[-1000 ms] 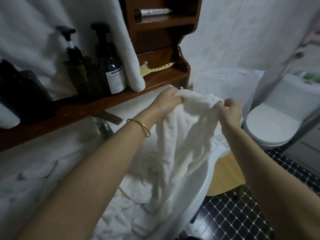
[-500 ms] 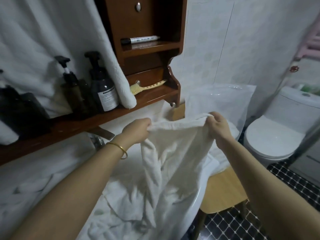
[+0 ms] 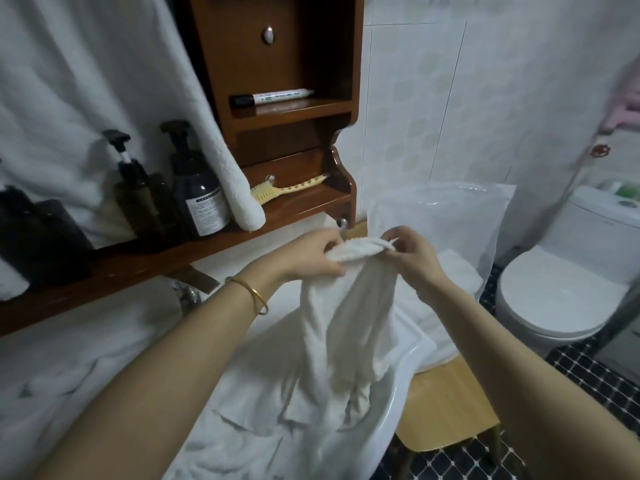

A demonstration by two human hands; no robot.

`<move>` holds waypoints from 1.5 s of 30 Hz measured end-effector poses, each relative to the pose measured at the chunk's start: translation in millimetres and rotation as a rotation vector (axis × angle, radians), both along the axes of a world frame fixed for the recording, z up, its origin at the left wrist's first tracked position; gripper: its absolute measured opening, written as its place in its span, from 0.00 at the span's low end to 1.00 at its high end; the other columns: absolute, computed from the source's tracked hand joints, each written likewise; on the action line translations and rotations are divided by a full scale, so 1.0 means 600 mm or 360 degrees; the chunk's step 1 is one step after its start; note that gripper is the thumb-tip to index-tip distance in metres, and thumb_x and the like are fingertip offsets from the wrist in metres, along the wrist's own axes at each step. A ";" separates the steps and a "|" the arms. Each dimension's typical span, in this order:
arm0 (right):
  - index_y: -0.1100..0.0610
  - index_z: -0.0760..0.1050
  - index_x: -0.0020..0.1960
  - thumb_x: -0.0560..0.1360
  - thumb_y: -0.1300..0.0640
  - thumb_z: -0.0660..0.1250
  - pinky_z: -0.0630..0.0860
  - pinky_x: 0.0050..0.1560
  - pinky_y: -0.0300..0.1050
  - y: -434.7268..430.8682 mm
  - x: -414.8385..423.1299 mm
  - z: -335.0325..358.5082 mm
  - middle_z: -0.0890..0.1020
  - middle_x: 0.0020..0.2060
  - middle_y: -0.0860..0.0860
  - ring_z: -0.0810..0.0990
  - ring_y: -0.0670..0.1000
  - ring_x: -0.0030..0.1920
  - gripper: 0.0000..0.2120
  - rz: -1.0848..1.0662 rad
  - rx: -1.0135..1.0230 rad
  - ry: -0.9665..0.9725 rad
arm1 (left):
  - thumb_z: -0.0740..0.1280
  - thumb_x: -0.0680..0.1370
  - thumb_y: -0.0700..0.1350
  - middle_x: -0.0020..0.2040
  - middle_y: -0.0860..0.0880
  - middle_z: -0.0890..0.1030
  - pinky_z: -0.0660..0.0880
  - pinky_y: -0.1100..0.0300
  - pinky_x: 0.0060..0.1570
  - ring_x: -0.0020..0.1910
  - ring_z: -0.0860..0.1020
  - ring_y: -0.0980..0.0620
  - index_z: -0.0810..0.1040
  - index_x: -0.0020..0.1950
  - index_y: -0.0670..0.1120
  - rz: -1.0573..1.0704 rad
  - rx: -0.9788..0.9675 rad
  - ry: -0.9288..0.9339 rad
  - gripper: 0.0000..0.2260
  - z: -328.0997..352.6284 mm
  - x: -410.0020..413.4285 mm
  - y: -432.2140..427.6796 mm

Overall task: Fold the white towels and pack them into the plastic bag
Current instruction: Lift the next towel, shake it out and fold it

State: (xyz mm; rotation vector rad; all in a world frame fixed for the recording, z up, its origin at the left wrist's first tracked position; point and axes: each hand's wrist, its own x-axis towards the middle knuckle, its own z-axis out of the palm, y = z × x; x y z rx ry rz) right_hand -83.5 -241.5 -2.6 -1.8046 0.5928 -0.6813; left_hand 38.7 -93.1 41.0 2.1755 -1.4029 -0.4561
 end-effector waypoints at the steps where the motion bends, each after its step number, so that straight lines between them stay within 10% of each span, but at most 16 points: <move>1: 0.58 0.76 0.43 0.69 0.68 0.68 0.64 0.25 0.34 -0.009 -0.002 0.006 0.71 0.30 0.50 0.68 0.47 0.31 0.06 -0.0051 0.0011 -0.0020 | 0.69 0.72 0.42 0.43 0.51 0.75 0.69 0.62 0.37 0.40 0.73 0.55 0.74 0.46 0.49 -0.0002 0.0178 -0.0020 0.06 -0.010 0.003 0.006; 6: 0.58 0.79 0.39 0.67 0.73 0.67 0.67 0.25 0.33 -0.026 -0.012 0.036 0.72 0.28 0.50 0.71 0.45 0.24 0.11 0.0244 0.0121 0.0133 | 0.64 0.72 0.38 0.38 0.47 0.73 0.66 0.59 0.33 0.38 0.72 0.48 0.75 0.43 0.41 0.0114 0.0591 -0.0314 0.02 -0.060 0.010 0.015; 11: 0.53 0.82 0.42 0.70 0.70 0.66 0.72 0.31 0.32 -0.052 -0.026 0.048 0.81 0.37 0.50 0.77 0.46 0.34 0.13 -0.0018 0.0318 0.0010 | 0.64 0.77 0.40 0.40 0.48 0.76 0.68 0.58 0.34 0.39 0.74 0.47 0.74 0.48 0.48 0.0646 0.0184 -0.1066 0.03 -0.043 0.041 0.026; 18: 0.57 0.80 0.56 0.71 0.69 0.64 0.71 0.33 0.32 -0.101 -0.064 0.049 0.80 0.41 0.53 0.75 0.49 0.38 0.17 -0.0813 0.0568 -0.0243 | 0.63 0.79 0.46 0.46 0.46 0.78 0.71 0.56 0.41 0.46 0.77 0.46 0.74 0.51 0.44 0.0570 0.0242 -0.0257 0.07 -0.057 0.068 0.039; 25: 0.52 0.78 0.56 0.69 0.65 0.72 0.73 0.43 0.33 0.031 -0.022 0.041 0.81 0.47 0.49 0.79 0.46 0.46 0.18 0.0491 -0.0307 0.0305 | 0.63 0.74 0.43 0.36 0.50 0.69 0.61 0.58 0.33 0.37 0.68 0.51 0.67 0.38 0.45 0.0158 -0.0278 -0.0137 0.07 0.000 -0.002 -0.016; 28: 0.50 0.75 0.38 0.70 0.61 0.72 0.69 0.38 0.39 0.038 -0.005 0.041 0.79 0.34 0.49 0.76 0.51 0.38 0.09 0.0358 -0.0667 0.0278 | 0.65 0.71 0.49 0.35 0.50 0.69 0.61 0.58 0.33 0.34 0.67 0.53 0.65 0.34 0.48 0.0140 -0.0304 -0.0175 0.11 0.016 -0.014 -0.016; 31: 0.54 0.79 0.40 0.69 0.65 0.70 0.69 0.38 0.40 0.003 -0.013 0.041 0.78 0.34 0.49 0.74 0.51 0.38 0.06 -0.0015 -0.0701 0.0184 | 0.71 0.71 0.49 0.39 0.49 0.74 0.67 0.62 0.35 0.37 0.73 0.53 0.72 0.39 0.47 0.0050 -0.0005 -0.0063 0.10 0.018 0.009 0.013; 36: 0.56 0.81 0.46 0.68 0.65 0.70 0.68 0.37 0.39 -0.022 -0.029 0.030 0.77 0.36 0.49 0.75 0.50 0.39 0.08 -0.0136 -0.0590 0.0168 | 0.73 0.70 0.56 0.39 0.47 0.73 0.68 0.57 0.37 0.38 0.73 0.51 0.75 0.45 0.39 0.0156 0.0049 0.0270 0.20 0.006 0.040 0.060; 39: 0.51 0.80 0.50 0.64 0.63 0.72 0.71 0.36 0.39 -0.015 -0.033 0.028 0.77 0.38 0.50 0.75 0.48 0.37 0.15 0.0098 -0.0186 0.0218 | 0.72 0.68 0.61 0.37 0.46 0.75 0.69 0.55 0.42 0.39 0.74 0.49 0.76 0.40 0.43 0.0451 -0.0544 0.0780 0.21 0.011 0.028 0.054; 41: 0.53 0.77 0.50 0.65 0.67 0.66 0.71 0.33 0.38 -0.014 -0.036 0.034 0.76 0.39 0.52 0.74 0.48 0.33 0.16 0.0239 0.0363 0.0006 | 0.72 0.73 0.47 0.41 0.47 0.82 0.75 0.55 0.46 0.43 0.80 0.49 0.78 0.40 0.45 0.0591 -0.0984 0.1026 0.07 0.019 0.021 0.040; 45: 0.55 0.71 0.44 0.71 0.78 0.58 0.73 0.30 0.38 -0.012 -0.036 0.070 0.75 0.42 0.52 0.75 0.46 0.32 0.18 0.0446 0.0558 -0.0452 | 0.73 0.72 0.48 0.43 0.54 0.80 0.67 0.66 0.21 0.26 0.74 0.58 0.74 0.51 0.54 0.0320 -0.0726 0.0695 0.11 0.027 -0.014 0.014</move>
